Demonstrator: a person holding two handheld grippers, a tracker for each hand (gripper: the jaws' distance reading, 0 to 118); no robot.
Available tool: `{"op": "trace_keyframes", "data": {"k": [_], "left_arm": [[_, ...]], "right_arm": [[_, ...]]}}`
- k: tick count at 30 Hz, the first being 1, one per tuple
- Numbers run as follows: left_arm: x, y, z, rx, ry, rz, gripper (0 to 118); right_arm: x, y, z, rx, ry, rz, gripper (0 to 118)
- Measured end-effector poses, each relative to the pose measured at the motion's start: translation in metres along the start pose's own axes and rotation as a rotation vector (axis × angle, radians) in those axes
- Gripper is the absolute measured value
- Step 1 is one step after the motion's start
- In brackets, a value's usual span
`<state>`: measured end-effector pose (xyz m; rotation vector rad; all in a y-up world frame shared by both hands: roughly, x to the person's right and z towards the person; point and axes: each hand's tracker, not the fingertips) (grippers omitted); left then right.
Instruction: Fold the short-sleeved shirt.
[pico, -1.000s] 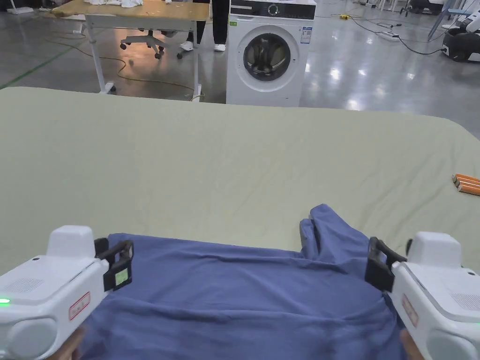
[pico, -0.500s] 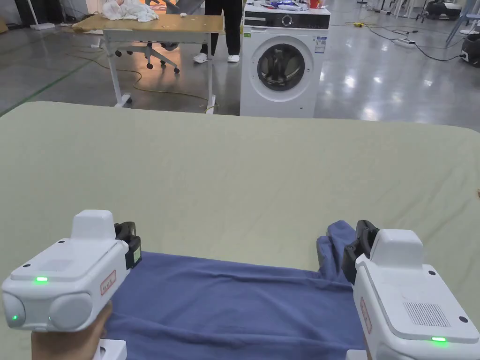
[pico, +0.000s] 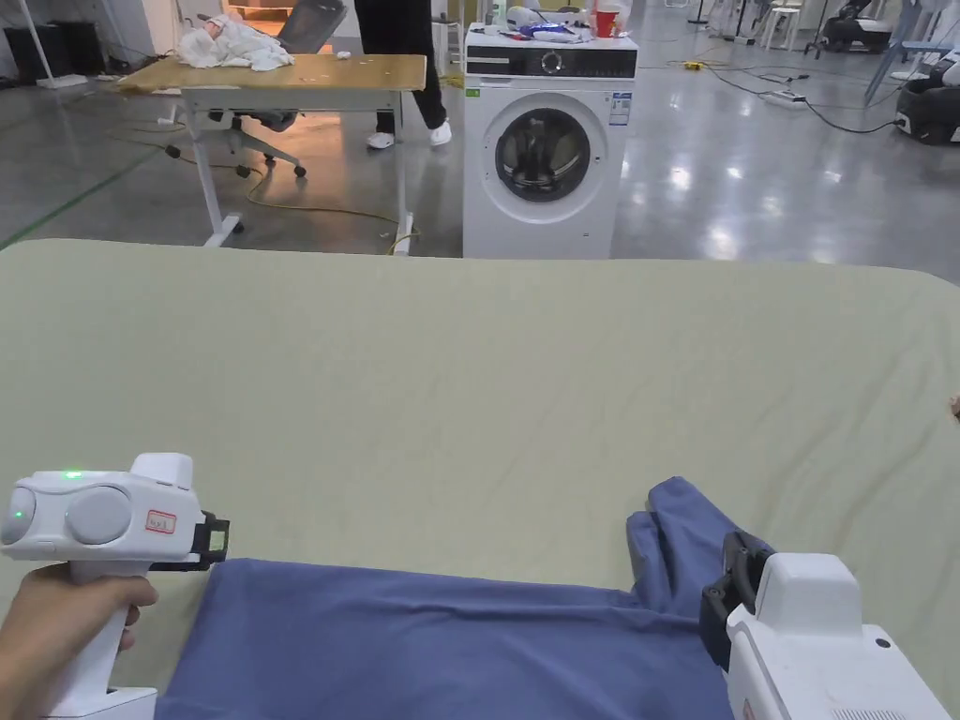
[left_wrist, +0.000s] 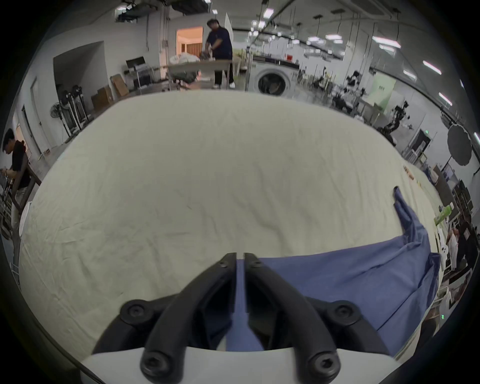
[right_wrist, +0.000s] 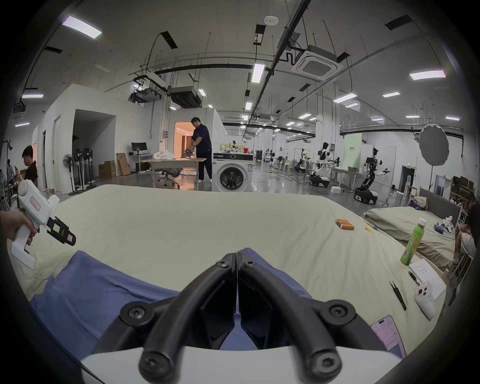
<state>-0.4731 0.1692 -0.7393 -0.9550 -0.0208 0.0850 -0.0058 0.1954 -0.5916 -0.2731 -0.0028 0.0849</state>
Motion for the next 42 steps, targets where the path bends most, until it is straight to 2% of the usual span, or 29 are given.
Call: {"op": "trace_keyframes", "data": {"k": [3, 6, 10, 11, 13, 14, 15, 16, 18, 20, 24, 26, 29, 30, 32, 34, 36, 38, 42], "left_arm": [[-0.001, 0.002, -0.018, -0.043, -0.007, 0.045, 59], [0.006, -0.001, -0.027, -0.042, 0.005, 0.072, 61], [0.020, -0.007, -0.038, -0.115, 0.048, 0.000, 60], [0.025, -0.007, -0.037, -0.101, 0.069, -0.033, 58], [0.025, -0.004, -0.037, -0.115, 0.090, -0.044, 46], [0.030, -0.004, -0.036, -0.115, 0.090, -0.041, 32], [0.030, -0.003, -0.035, -0.114, 0.094, -0.052, 10], [0.030, -0.002, -0.036, -0.112, 0.100, -0.071, 0], [0.038, -0.005, -0.035, -0.107, 0.060, -0.122, 0], [0.036, -0.008, -0.033, -0.092, 0.089, -0.145, 0], [0.022, -0.015, -0.012, 0.003, 0.016, -0.049, 0], [0.019, -0.021, 0.001, 0.038, 0.029, -0.062, 0], [0.013, -0.027, 0.020, 0.096, 0.004, -0.039, 0], [0.012, -0.029, 0.025, 0.107, -0.003, -0.030, 0], [0.012, -0.035, 0.035, 0.151, -0.001, -0.027, 0], [0.013, -0.040, 0.043, 0.166, 0.003, -0.029, 0], [0.015, -0.046, 0.049, 0.190, 0.005, -0.026, 0], [0.015, -0.051, 0.054, 0.194, -0.001, -0.026, 0], [0.016, -0.060, 0.062, 0.208, 0.000, -0.019, 0]], "right_arm": [[0.007, -0.007, -0.002, -0.021, -0.013, -0.002, 0], [0.013, -0.013, -0.004, -0.035, -0.032, -0.021, 0], [0.018, -0.021, -0.006, -0.068, -0.037, -0.029, 0], [0.018, -0.022, -0.007, -0.073, -0.037, -0.029, 0], [0.019, -0.025, -0.009, -0.081, -0.042, -0.027, 0], [0.020, -0.025, -0.009, -0.086, -0.041, -0.029, 0], [0.020, -0.025, -0.011, -0.091, -0.038, -0.033, 0], [0.021, -0.026, -0.012, -0.097, -0.036, -0.036, 0], [0.025, -0.026, -0.015, -0.107, -0.038, -0.042, 0], [0.035, -0.023, -0.019, -0.112, -0.049, -0.067, 0], [0.066, -0.004, -0.040, -0.141, -0.055, -0.094, 0], [0.083, 0.008, -0.061, -0.229, -0.054, -0.064, 0], [0.112, 0.017, -0.101, -0.342, -0.017, -0.118, 1], [0.119, 0.018, -0.114, -0.389, -0.012, -0.135, 3], [0.126, 0.018, -0.141, -0.472, -0.030, -0.059, 14], [0.130, 0.012, -0.164, -0.537, -0.017, -0.017, 40], [0.130, 0.001, -0.184, -0.636, 0.026, -0.033, 56], [0.130, -0.011, -0.202, -0.717, 0.082, -0.039, 60], [0.131, -0.037, -0.230, -0.810, 0.071, -0.014, 59]]}}
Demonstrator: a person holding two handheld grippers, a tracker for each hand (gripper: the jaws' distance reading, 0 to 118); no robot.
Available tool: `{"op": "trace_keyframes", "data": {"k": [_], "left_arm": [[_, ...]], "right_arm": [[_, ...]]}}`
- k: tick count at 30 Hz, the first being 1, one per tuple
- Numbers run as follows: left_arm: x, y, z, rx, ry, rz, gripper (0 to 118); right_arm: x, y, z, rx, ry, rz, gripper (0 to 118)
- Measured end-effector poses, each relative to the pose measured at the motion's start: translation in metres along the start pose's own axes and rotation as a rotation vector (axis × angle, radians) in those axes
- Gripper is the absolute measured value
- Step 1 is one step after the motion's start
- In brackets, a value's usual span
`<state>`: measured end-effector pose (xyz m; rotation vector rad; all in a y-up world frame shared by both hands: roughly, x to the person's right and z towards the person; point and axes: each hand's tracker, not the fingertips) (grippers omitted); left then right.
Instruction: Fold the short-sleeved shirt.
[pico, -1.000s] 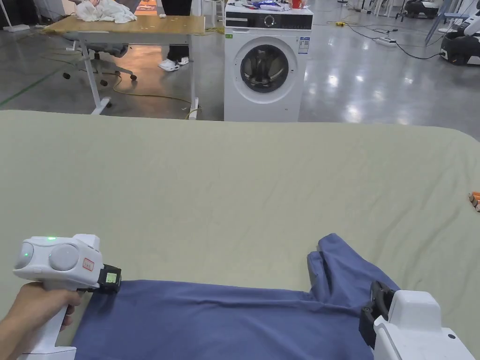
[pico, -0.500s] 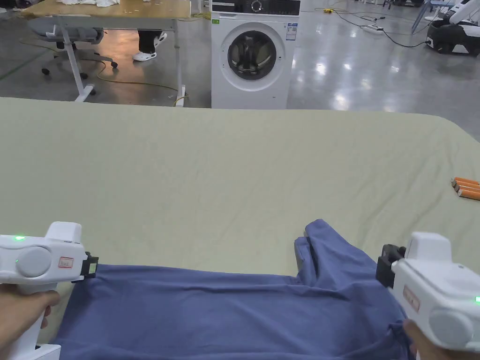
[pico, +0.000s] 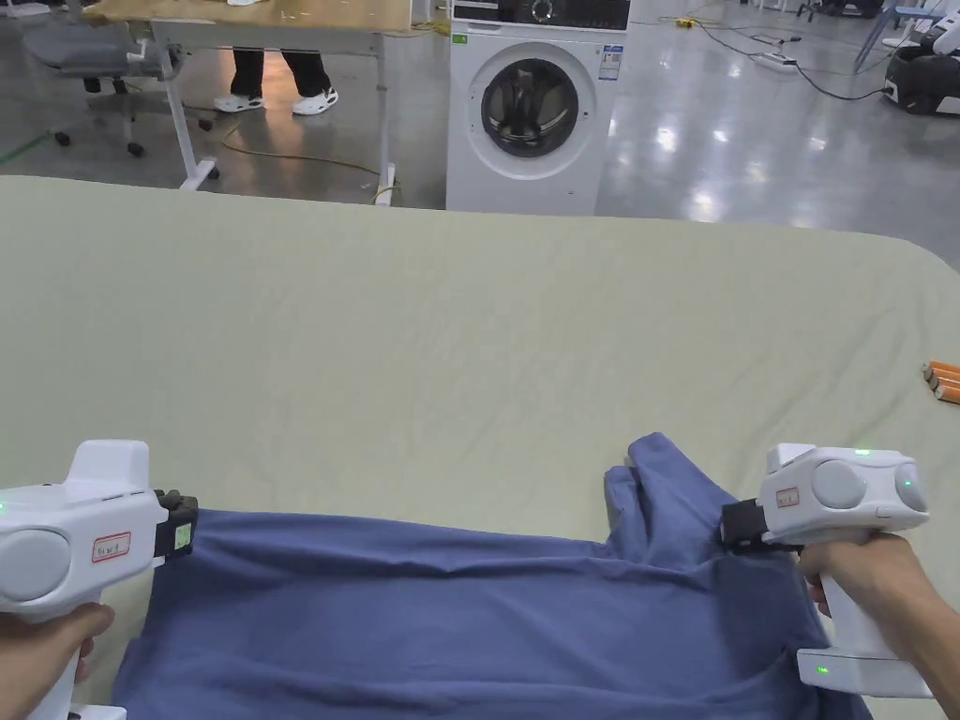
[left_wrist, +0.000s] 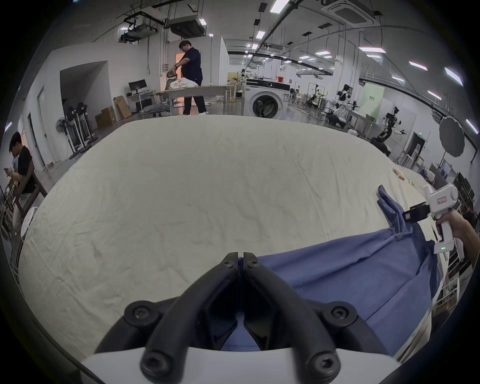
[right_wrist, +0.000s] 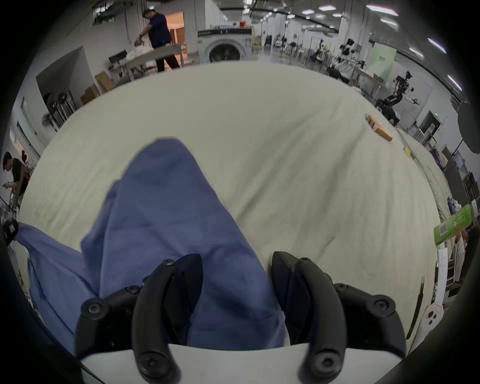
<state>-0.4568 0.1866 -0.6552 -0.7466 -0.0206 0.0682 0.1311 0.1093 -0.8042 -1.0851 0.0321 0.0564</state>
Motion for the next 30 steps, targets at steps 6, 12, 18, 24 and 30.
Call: {"op": "trace_keyframes", "data": {"k": [6, 12, 18, 24, 30], "left_arm": [[0.001, -0.009, 0.005, -0.003, 0.000, 0.007, 0], [-0.003, -0.010, 0.009, 0.005, -0.003, 0.024, 0], [-0.008, -0.007, 0.021, 0.038, -0.013, 0.014, 0], [-0.027, -0.012, 0.046, 0.097, -0.046, 0.038, 0], [-0.042, -0.035, 0.083, 0.136, -0.082, 0.056, 0]], "right_arm": [[-0.010, 0.008, 0.006, 0.021, -0.040, 0.019, 2], [-0.002, -0.003, 0.030, 0.096, -0.017, -0.014, 0], [0.001, -0.032, 0.107, 0.265, 0.029, -0.044, 0], [0.000, -0.076, 0.181, 0.352, 0.041, -0.003, 0], [0.001, -0.128, 0.233, 0.375, 0.052, 0.020, 0]]}}
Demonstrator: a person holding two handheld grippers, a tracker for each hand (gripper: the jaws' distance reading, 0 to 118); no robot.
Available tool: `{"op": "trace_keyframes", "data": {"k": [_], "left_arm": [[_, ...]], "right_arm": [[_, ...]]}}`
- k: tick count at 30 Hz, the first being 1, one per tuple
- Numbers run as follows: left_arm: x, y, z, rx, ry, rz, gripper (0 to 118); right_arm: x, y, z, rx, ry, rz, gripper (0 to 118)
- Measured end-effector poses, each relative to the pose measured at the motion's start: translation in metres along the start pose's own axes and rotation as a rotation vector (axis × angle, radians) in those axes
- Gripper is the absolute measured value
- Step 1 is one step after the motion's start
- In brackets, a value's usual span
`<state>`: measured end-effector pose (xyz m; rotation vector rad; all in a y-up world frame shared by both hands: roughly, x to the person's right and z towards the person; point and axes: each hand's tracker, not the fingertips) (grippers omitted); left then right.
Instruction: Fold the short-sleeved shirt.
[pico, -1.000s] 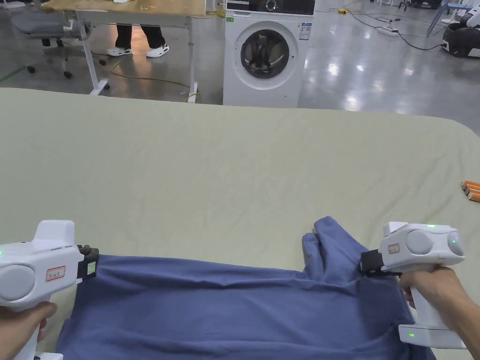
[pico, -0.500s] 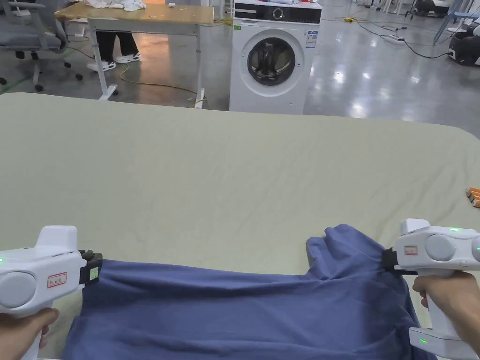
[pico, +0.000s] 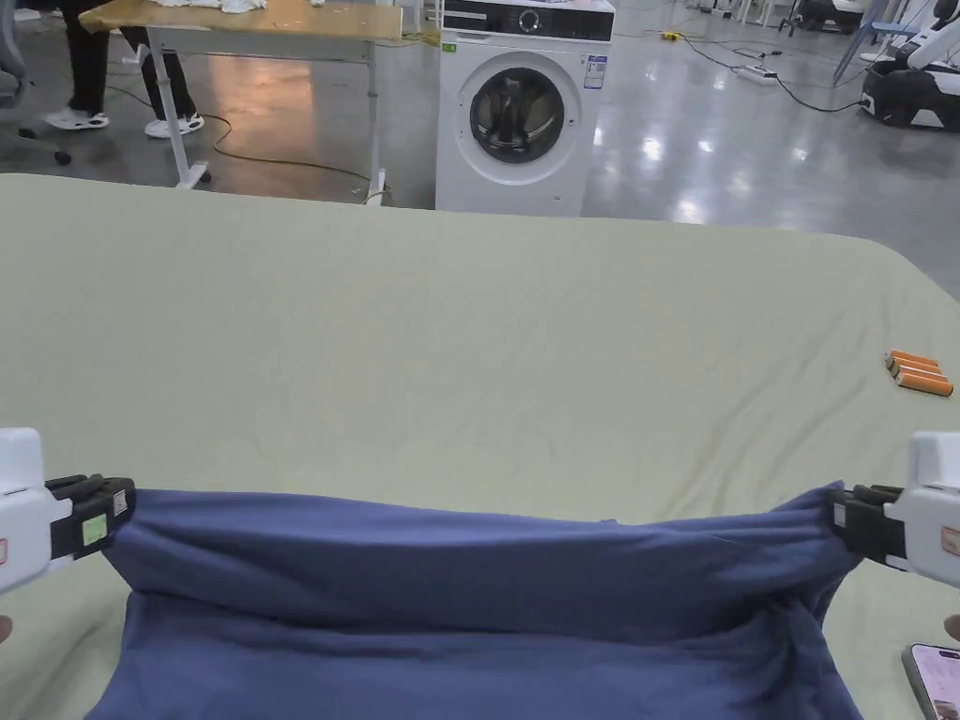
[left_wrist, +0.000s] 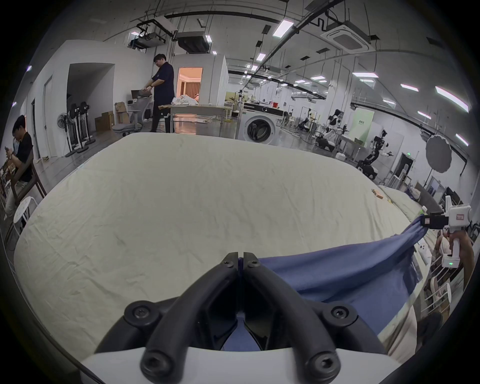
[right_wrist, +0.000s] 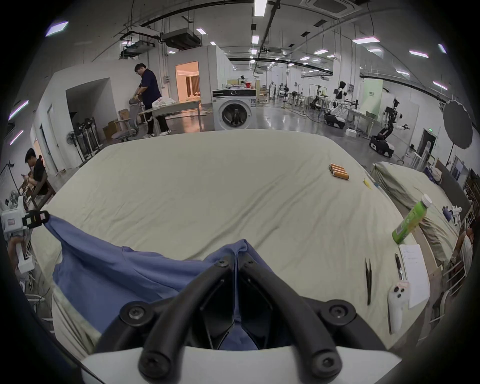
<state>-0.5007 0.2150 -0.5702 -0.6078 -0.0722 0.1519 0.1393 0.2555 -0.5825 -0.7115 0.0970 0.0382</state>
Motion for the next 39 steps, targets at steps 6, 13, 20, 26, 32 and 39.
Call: {"op": "trace_keyframes", "data": {"k": [6, 13, 20, 26, 32, 39], "left_arm": [[0.001, -0.039, 0.037, -0.043, -0.028, 0.007, 0], [-0.008, -0.096, 0.048, -0.182, -0.028, 0.001, 0], [0.005, -0.135, 0.033, -0.333, 0.035, -0.069, 0], [0.009, -0.135, 0.022, -0.337, 0.064, -0.079, 0], [0.026, -0.110, 0.041, -0.225, 0.087, -0.059, 30], [0.063, -0.060, 0.045, 0.032, 0.063, -0.107, 36]], "right_arm": [[-0.005, -0.050, 0.035, -0.060, -0.005, 0.031, 0], [-0.001, -0.113, 0.043, -0.200, -0.032, 0.039, 0], [0.002, -0.157, 0.006, -0.298, -0.064, 0.038, 0], [-0.004, -0.167, -0.014, -0.326, -0.089, 0.054, 1], [-0.007, -0.143, 0.013, -0.315, -0.236, 0.098, 63], [-0.026, -0.092, 0.039, 0.007, -0.234, 0.011, 63]]}}
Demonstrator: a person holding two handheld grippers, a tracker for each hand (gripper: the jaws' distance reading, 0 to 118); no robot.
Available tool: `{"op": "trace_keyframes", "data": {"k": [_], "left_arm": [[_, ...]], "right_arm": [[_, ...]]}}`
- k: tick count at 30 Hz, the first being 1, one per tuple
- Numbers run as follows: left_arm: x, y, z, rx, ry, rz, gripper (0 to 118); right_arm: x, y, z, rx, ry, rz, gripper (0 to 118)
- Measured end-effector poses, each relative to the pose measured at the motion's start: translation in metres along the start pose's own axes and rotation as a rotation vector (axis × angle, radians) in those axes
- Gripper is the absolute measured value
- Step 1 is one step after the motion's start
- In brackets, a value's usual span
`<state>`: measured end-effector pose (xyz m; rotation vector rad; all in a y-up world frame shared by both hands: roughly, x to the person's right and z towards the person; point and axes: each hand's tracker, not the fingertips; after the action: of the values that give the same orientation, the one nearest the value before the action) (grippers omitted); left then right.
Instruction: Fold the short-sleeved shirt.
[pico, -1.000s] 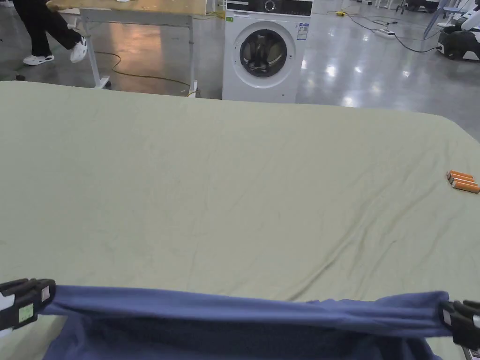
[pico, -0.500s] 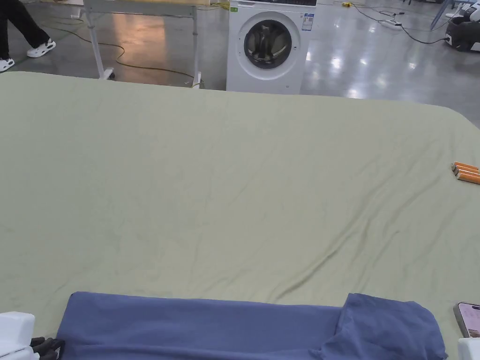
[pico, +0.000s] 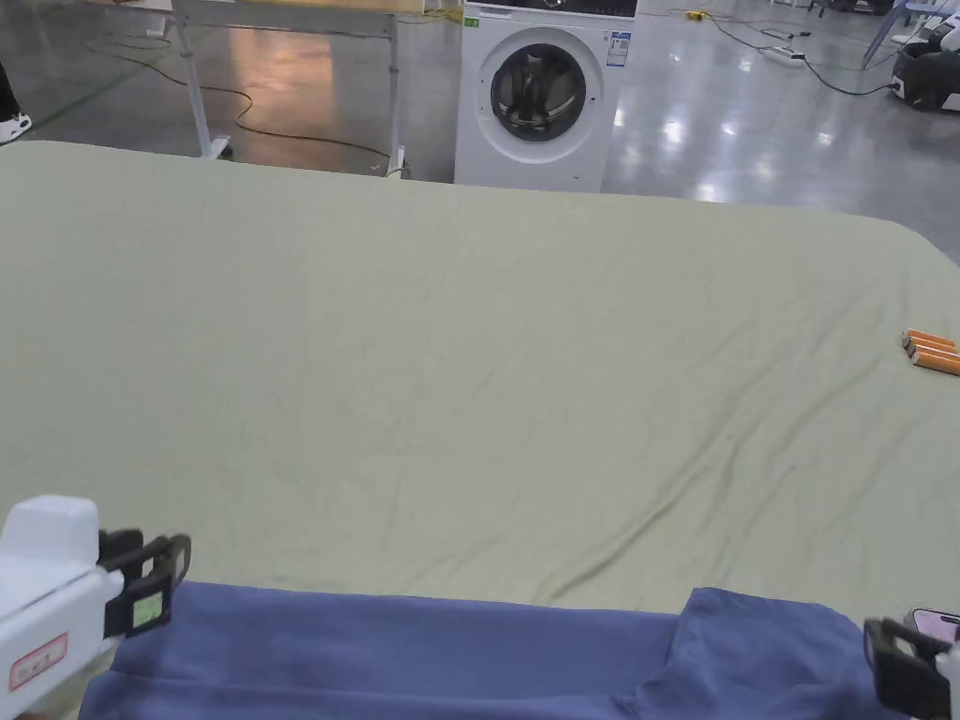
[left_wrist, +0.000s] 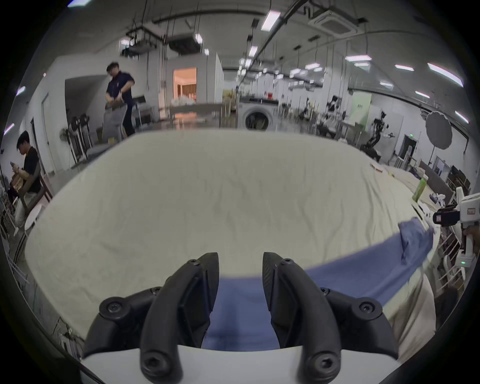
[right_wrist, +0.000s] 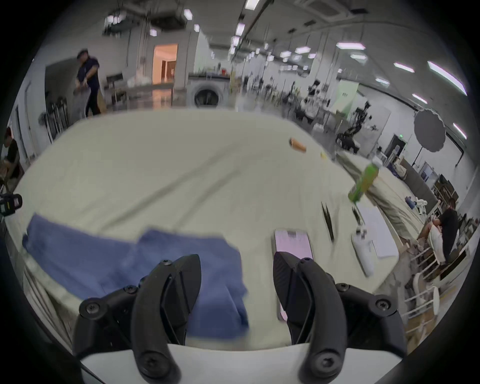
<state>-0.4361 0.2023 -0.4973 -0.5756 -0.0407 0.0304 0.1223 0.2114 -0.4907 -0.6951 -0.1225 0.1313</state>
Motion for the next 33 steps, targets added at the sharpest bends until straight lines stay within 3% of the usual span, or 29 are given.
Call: {"op": "trace_keyframes", "data": {"k": [7, 9, 11, 13, 17, 18, 28, 33], "left_arm": [[0.033, 0.040, -0.026, 0.234, 0.077, -0.047, 36], [0.040, 0.045, -0.031, 0.278, 0.111, -0.055, 35], [0.046, 0.050, -0.030, 0.335, 0.126, -0.071, 35], [0.055, 0.052, -0.026, 0.382, 0.158, -0.102, 31], [0.060, 0.051, -0.021, 0.452, 0.179, -0.144, 8], [0.061, 0.050, -0.018, 0.482, 0.188, -0.149, 0], [0.052, 0.049, 0.004, 0.527, 0.194, -0.107, 0], [0.012, 0.040, 0.009, 0.322, 0.113, -0.018, 0]], "right_arm": [[-0.073, 0.043, -0.008, 0.327, 0.014, -0.055, 62], [-0.092, 0.053, -0.011, 0.381, 0.038, -0.074, 58], [-0.108, 0.060, -0.009, 0.449, 0.045, -0.107, 44], [-0.119, 0.066, -0.007, 0.502, 0.043, -0.113, 22], [-0.134, 0.069, -0.003, 0.605, 0.031, -0.120, 2], [-0.136, 0.068, -0.002, 0.629, 0.020, -0.115, 1], [-0.156, 0.074, 0.005, 0.681, 0.079, -0.092, 0], [-0.159, 0.075, -0.002, 0.644, 0.116, -0.057, 0]]}}
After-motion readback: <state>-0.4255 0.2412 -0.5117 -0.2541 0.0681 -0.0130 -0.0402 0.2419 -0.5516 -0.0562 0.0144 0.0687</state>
